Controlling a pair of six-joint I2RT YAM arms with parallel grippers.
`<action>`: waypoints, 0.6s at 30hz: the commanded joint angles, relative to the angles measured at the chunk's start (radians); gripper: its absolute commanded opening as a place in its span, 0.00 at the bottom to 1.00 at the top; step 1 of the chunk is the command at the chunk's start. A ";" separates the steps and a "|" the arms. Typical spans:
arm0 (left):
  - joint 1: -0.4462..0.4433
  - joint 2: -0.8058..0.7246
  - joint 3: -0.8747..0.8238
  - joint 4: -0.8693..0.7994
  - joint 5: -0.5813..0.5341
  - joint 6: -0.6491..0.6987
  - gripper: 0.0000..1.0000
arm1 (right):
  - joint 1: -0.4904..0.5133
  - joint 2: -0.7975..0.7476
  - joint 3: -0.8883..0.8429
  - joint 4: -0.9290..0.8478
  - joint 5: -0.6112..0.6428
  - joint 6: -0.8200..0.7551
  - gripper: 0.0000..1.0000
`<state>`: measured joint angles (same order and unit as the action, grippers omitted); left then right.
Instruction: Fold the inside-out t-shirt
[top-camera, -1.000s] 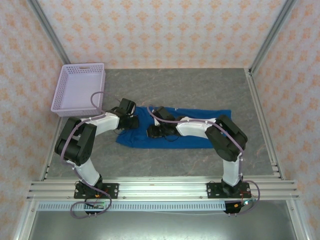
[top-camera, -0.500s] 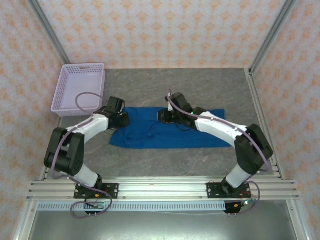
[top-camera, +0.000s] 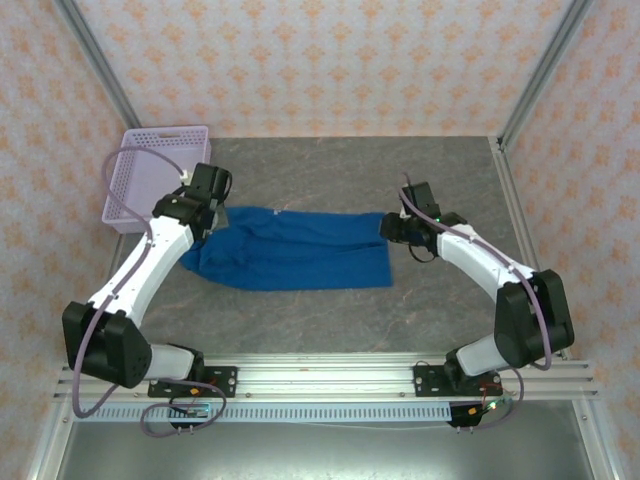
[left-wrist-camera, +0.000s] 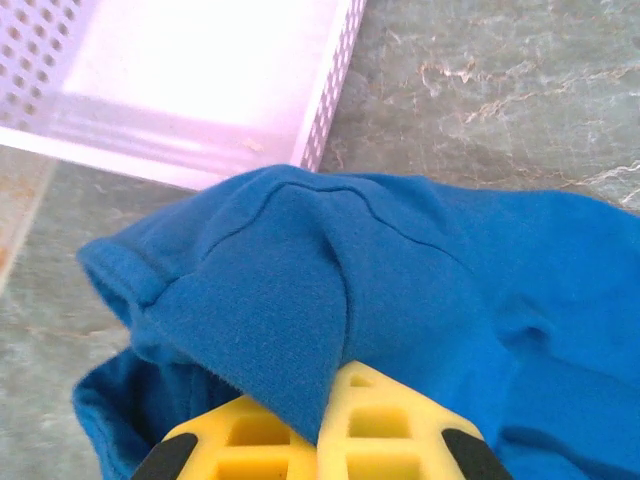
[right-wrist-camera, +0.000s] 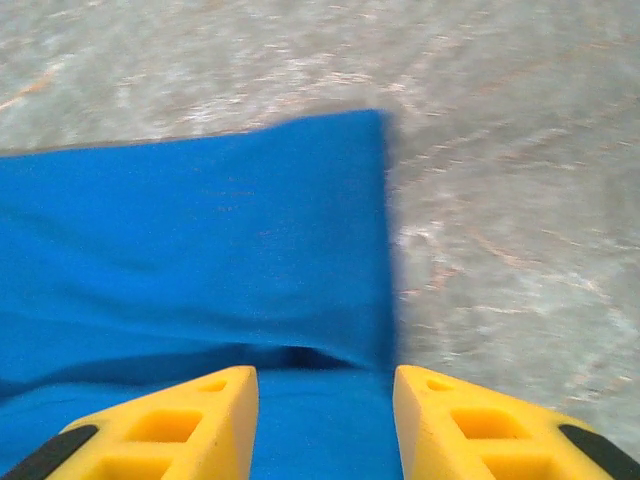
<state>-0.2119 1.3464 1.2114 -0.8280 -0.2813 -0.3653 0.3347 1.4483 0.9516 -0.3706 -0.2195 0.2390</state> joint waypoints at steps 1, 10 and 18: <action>-0.083 0.001 0.091 -0.173 -0.098 0.029 0.00 | -0.021 0.001 -0.048 -0.005 0.013 0.012 0.41; -0.361 0.214 0.350 -0.238 -0.009 -0.002 0.00 | -0.020 0.136 -0.071 0.093 -0.166 0.053 0.40; -0.500 0.467 0.559 -0.214 0.092 0.000 0.00 | -0.017 0.235 -0.128 0.247 -0.299 0.139 0.33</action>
<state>-0.6804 1.7634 1.7023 -1.0264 -0.2317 -0.3618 0.3107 1.6726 0.8536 -0.1997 -0.4461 0.3305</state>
